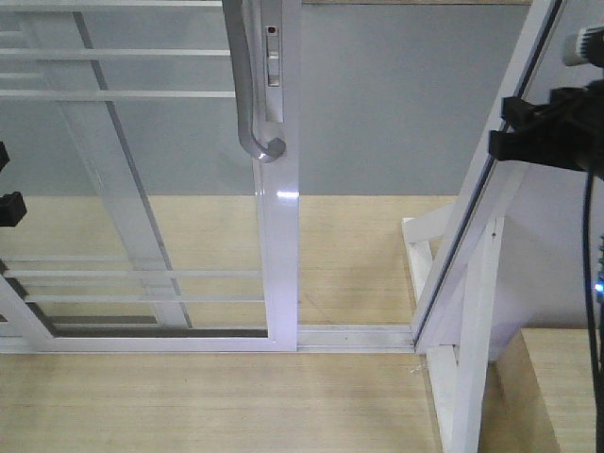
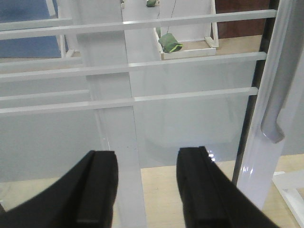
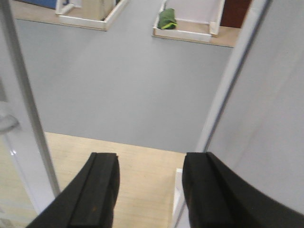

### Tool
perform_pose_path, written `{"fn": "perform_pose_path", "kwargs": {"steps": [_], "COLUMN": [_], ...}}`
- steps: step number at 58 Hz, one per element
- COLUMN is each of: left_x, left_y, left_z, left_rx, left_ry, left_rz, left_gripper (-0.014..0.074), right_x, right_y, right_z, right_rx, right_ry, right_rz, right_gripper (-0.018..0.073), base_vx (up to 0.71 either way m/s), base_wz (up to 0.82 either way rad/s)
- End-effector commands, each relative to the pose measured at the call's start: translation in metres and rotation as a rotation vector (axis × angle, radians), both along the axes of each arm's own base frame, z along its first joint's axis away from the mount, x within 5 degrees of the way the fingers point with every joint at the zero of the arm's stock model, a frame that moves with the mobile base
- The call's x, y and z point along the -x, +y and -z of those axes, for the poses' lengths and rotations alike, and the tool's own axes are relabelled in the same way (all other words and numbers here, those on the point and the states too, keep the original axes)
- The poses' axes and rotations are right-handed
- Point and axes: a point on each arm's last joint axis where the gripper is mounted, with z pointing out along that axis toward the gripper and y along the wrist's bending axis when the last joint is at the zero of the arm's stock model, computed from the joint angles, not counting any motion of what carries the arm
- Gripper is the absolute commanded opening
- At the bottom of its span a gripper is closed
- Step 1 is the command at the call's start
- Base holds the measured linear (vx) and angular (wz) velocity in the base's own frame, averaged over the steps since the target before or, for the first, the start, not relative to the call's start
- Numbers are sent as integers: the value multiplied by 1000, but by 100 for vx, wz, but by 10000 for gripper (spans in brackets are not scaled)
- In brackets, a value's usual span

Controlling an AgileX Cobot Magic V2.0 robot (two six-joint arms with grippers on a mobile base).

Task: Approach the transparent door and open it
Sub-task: 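Open the right gripper and withdraw it from the handle, then reach the left gripper to the silver handle and grasp it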

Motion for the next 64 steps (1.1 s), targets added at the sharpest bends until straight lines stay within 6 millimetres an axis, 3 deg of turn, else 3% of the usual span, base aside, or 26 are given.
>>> {"fn": "perform_pose_path", "kwargs": {"steps": [1, 11, 22, 32, 42, 64], "left_x": [-3, -2, -20, -49, -85, -171], "left_y": [0, 0, -5, -25, -45, -71], "left_z": [-19, -14, -2, 13, 22, 10], "left_rx": [10, 6, -1, -73, 10, 73], "left_ry": [-110, -61, -41, -133, -148, -215], "left_rz": [-5, -1, 17, 129, 176, 204], "left_gripper": [433, 433, 435, 457, 470, 469], "right_x": [18, 39, 42, 42, 42, 42], "right_y": [-10, -16, -17, -17, -16, -16], "right_z": [-23, -31, -32, -32, -32, -32], "right_rx": [-1, 40, 33, 12, 0, 0], "right_ry": [-70, -63, -60, -57, -56, -55], "right_rz": [44, 79, 87, 90, 91, 92], "right_gripper": [385, 385, 385, 385, 385, 385], "base_vx": [0, 0, 0, 0, 0, 0], "base_wz": [0, 0, 0, 0, 0, 0]}}
